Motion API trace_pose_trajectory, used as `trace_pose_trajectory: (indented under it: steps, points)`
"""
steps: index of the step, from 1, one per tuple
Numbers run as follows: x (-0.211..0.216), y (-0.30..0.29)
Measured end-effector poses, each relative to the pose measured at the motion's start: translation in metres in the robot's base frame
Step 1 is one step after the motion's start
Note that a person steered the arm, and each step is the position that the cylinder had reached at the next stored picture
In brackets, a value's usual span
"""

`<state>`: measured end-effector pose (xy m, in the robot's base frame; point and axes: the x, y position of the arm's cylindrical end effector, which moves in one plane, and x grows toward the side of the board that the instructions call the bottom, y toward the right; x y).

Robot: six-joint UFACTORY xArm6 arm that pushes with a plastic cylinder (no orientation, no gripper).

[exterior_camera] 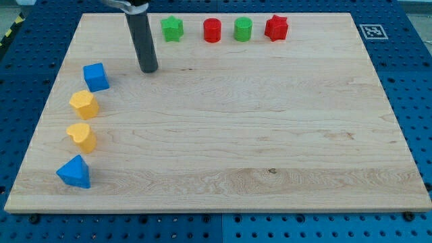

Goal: Push the blue cube towards the center

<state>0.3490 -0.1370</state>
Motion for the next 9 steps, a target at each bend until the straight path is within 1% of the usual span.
trace_pose_trajectory:
  steps: [1,2,3,4,5,6,8,9]
  points:
    - [-0.020,-0.041]
    - [-0.019,-0.112]
    - [0.001,-0.141]
    - [0.024,-0.141]
    - [0.025,-0.141]
    - [0.028,-0.125]
    - [0.029,-0.065]
    - [0.031,-0.053]
